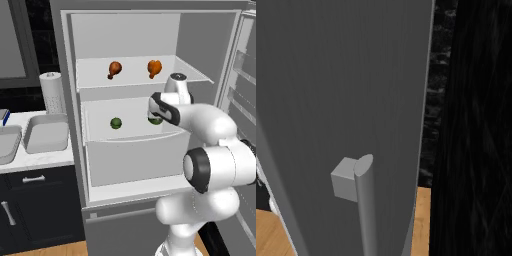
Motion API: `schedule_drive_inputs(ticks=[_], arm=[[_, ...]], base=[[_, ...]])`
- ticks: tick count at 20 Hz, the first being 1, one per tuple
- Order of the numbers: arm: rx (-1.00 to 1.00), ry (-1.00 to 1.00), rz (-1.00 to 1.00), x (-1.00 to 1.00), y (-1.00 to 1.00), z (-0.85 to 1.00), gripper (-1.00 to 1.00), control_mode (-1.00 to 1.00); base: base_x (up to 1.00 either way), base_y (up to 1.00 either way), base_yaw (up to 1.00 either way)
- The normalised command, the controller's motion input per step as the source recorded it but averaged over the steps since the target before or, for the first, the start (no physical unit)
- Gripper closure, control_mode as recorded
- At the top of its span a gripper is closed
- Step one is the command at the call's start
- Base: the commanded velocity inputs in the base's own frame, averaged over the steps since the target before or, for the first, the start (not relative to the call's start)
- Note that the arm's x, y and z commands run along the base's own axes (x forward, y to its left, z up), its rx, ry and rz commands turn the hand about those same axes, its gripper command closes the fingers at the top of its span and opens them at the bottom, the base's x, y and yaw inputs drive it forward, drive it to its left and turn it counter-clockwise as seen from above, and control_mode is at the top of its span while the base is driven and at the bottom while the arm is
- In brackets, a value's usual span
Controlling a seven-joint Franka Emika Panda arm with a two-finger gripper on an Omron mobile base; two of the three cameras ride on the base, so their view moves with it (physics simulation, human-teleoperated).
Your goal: Place one avocado and one chicken drumstick in each tupperware on the nearby counter, to pack two identical lunches.
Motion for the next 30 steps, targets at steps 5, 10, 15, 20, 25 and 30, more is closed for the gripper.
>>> schedule_drive_inputs(ticks=[5,10,15,20,25,30], arm=[[0.0,-0.05,0.0,0.31,-0.02,-0.26,-1.0,-1.0],[0.0,-0.01,0.02,0.16,0.09,-0.21,-1.0,-1.0],[0.0,-0.04,0.01,0.29,0.0,-0.14,-1.0,-1.0],[-0.01,-0.08,0.0,0.47,0.0,-0.23,-1.0,-1.0],[0.0,-0.09,0.0,0.43,0.0,-0.26,-1.0,-1.0],[0.0,-0.02,0.0,0.42,0.01,-0.29,1.0,-1.0]], base=[[0.0,0.0,0.0],[0.0,0.0,0.0],[0.0,0.0,0.0],[0.0,0.0,0.0],[0.0,0.0,0.0],[0.0,0.0,0.0]])
